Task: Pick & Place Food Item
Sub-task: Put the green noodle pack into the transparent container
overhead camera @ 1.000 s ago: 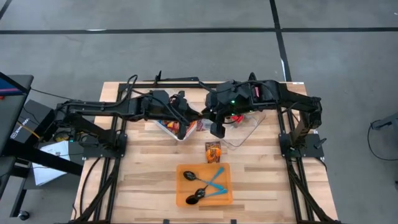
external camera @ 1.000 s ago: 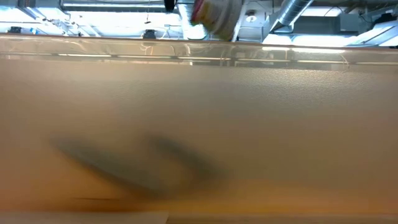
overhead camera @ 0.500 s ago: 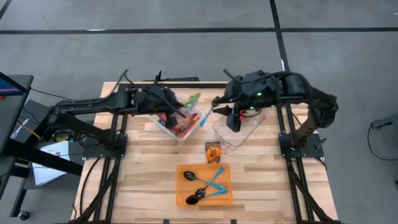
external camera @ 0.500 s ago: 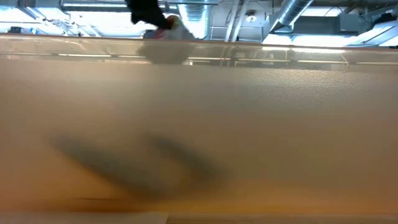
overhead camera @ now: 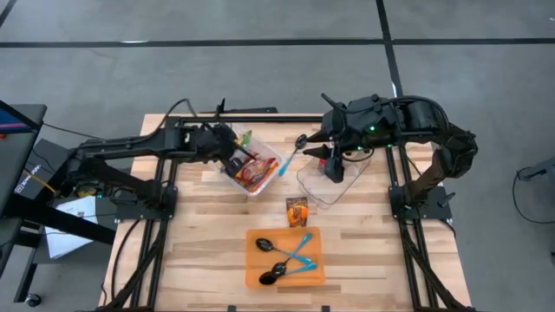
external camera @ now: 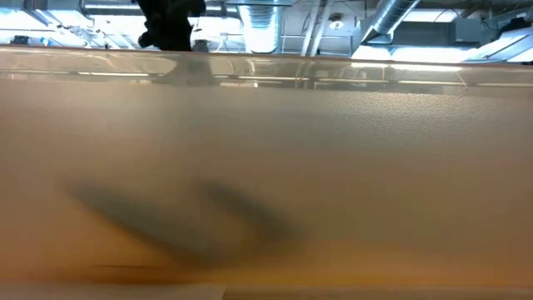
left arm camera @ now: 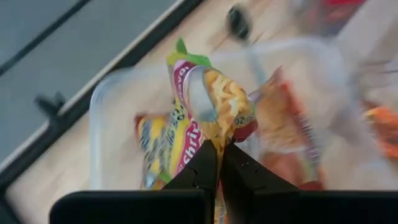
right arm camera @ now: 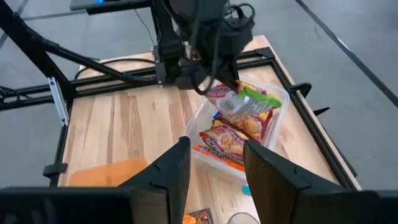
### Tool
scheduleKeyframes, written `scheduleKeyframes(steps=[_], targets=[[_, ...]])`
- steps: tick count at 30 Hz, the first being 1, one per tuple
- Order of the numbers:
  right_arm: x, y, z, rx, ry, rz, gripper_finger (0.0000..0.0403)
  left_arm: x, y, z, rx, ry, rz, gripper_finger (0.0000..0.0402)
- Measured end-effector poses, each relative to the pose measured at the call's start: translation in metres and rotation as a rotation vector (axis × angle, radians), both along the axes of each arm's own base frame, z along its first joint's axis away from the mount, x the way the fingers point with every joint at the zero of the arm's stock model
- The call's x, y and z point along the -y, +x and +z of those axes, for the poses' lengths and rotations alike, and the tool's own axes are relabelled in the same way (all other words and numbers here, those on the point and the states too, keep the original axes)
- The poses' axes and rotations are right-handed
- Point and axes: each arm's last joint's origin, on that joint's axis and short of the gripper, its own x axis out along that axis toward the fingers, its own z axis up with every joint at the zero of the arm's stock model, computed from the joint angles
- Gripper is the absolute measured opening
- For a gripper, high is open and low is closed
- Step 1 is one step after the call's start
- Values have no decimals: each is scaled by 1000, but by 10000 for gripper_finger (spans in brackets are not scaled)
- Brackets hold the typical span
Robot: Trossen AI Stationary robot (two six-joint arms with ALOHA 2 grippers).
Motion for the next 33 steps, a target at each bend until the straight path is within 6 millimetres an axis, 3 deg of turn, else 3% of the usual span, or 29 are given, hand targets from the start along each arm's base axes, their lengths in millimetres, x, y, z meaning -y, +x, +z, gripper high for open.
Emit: scheduleKeyframes(steps=[10,17,22,27,33], targets=[[-3,-3,-4,-51,-16,20,143,-19,19,-35,-171,-43,145,8],[-4,-4,-5,-68,-22,29,143,-25,36,-50,-169,-58,148,54],[-5,-4,-5,-68,-25,32,143,-26,42,-46,-81,-62,137,102],[-4,-4,-5,-68,-29,34,143,-26,43,-29,74,-51,124,137],[-4,-4,-5,-70,-34,37,143,-24,23,-17,60,-60,143,134]])
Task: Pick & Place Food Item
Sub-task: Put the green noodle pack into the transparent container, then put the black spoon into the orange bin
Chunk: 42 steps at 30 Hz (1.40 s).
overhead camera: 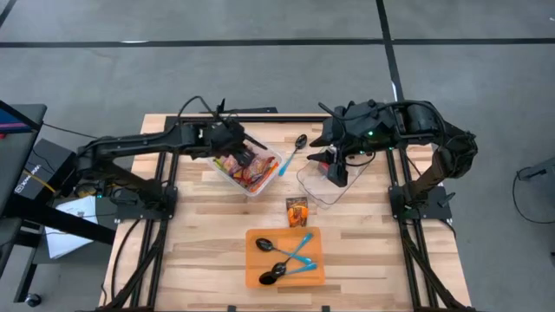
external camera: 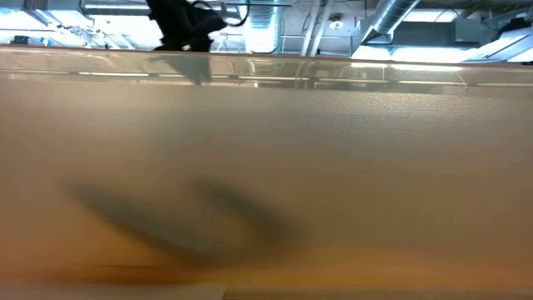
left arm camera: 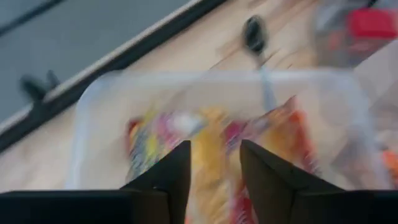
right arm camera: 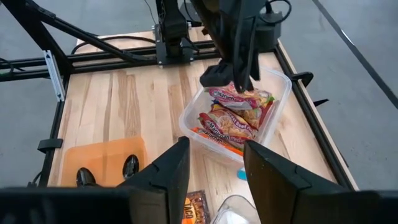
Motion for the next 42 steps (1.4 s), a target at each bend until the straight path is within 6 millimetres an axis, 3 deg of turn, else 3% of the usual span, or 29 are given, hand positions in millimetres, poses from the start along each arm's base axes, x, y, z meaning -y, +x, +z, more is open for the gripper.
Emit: scheduleKeyframes(steps=[8,16,22,27,31,42], targets=[[0,0,0,4,-12,10,143,-16,-3,-31,5,-118,41,9],[0,0,0,4,-12,10,143,-22,-1,-66,28,-209,14,2],[-1,0,0,4,-12,13,143,-21,-1,-71,45,-226,19,2],[-3,0,0,-1,-12,19,143,-19,-6,-61,95,-212,15,3],[-3,-4,-1,-28,-5,14,143,-15,-16,-42,177,-179,0,5],[0,-45,-3,-174,7,-95,143,4,-56,38,532,172,-250,33]])
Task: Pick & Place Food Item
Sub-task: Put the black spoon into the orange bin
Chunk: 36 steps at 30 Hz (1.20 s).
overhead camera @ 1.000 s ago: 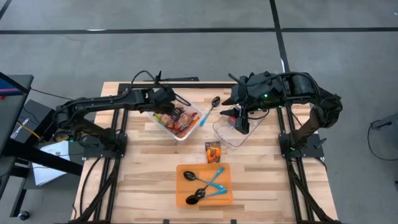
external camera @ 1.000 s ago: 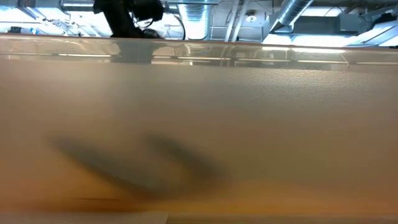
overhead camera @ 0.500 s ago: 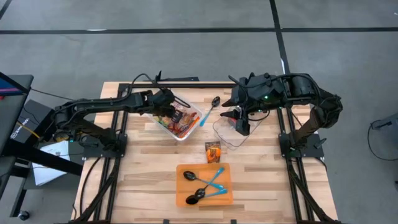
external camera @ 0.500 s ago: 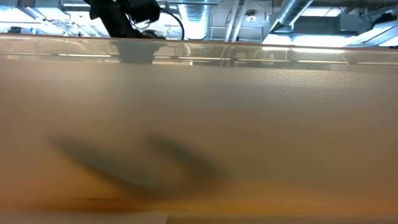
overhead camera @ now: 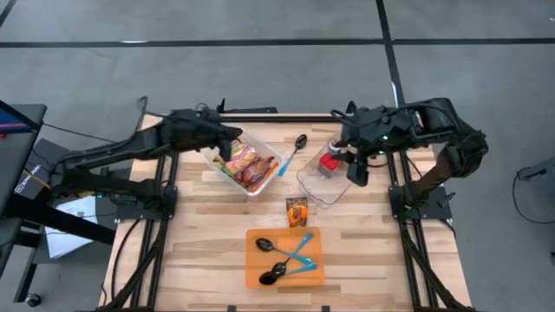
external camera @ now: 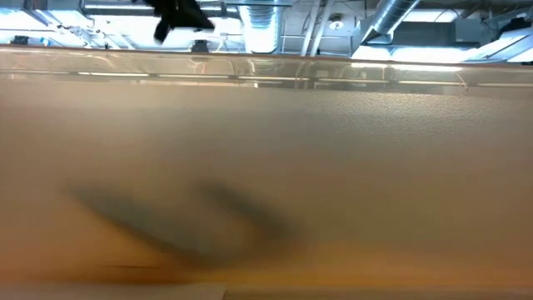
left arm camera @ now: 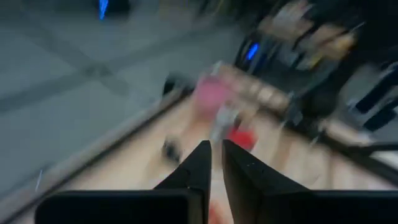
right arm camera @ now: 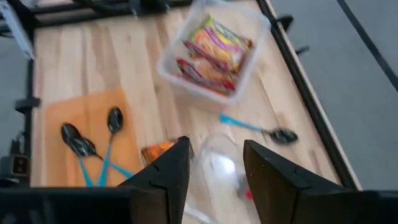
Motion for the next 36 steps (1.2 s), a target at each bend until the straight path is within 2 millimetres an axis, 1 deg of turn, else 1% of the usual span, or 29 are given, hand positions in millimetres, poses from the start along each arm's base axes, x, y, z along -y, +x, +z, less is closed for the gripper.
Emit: scheduleKeyframes(steps=[2,4,7,10,12,16,20,23,27,29,32,34,36], targets=[[-1,-7,3,30,-2,-23,143,8,-6,15,83,86,-67,40],[-3,-19,3,34,10,-36,143,13,-12,27,150,170,-104,49],[-3,-31,2,53,20,-90,143,20,-17,37,219,234,-130,64],[-5,-40,-5,65,13,-153,143,22,-18,43,265,263,-136,79],[-5,-47,-10,69,21,-191,143,23,-19,44,269,266,-134,87],[-8,-51,-23,84,42,-223,143,22,-17,43,265,265,-130,98],[-9,-48,-34,87,60,-241,143,22,-16,42,262,262,-126,104],[-8,-41,-40,96,69,-261,143,21,-16,43,274,266,-109,104],[-6,-28,-43,100,60,-270,143,21,-16,45,288,270,-99,104],[-2,-19,-44,110,61,-266,143,21,-16,47,306,275,-97,104],[16,-6,-43,141,101,-276,143,21,-17,50,340,281,-92,104],[34,1,-44,151,148,-282,143,21,-17,51,354,285,-90,104],[57,6,-46,151,210,-299,143,21,-17,53,372,285,-86,104]])
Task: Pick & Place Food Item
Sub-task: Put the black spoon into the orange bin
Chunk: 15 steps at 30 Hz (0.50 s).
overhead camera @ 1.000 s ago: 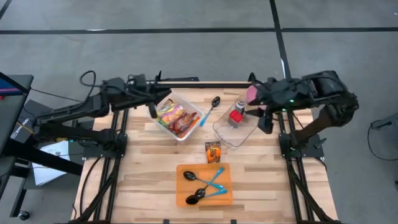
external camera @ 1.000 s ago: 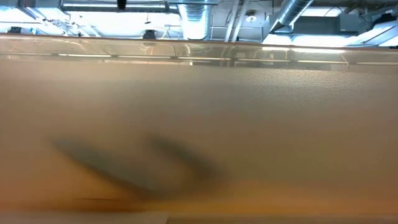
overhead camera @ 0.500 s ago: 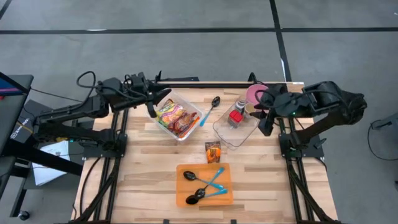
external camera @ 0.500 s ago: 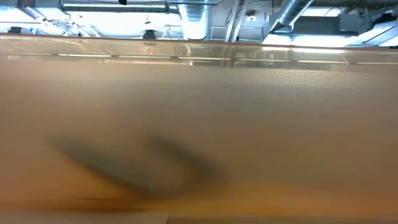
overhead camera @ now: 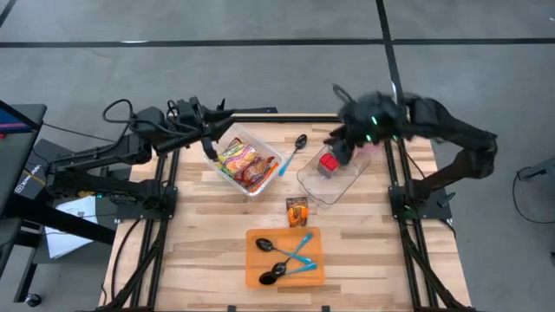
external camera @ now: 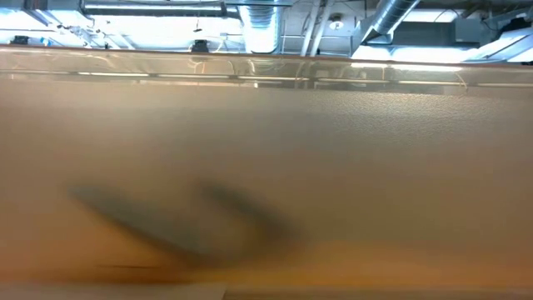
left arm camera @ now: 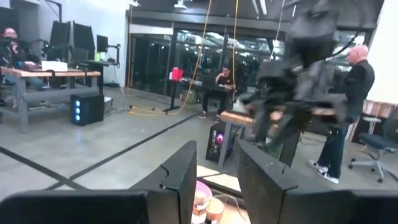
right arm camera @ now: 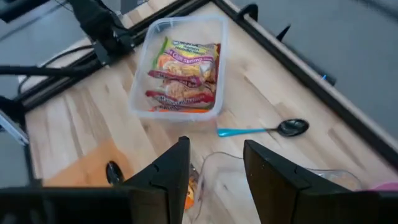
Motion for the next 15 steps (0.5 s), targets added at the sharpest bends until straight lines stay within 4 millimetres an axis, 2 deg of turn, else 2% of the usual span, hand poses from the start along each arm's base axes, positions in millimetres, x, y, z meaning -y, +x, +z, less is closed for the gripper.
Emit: scheduleKeyframes(steps=[7,11,15], targets=[[84,15,-28,-54,194,-44,143,0,0,1,12,0,1,104],[121,31,-51,-65,303,-45,143,0,0,1,9,4,3,104],[155,55,-72,-106,337,-62,143,0,0,1,5,6,5,104]])
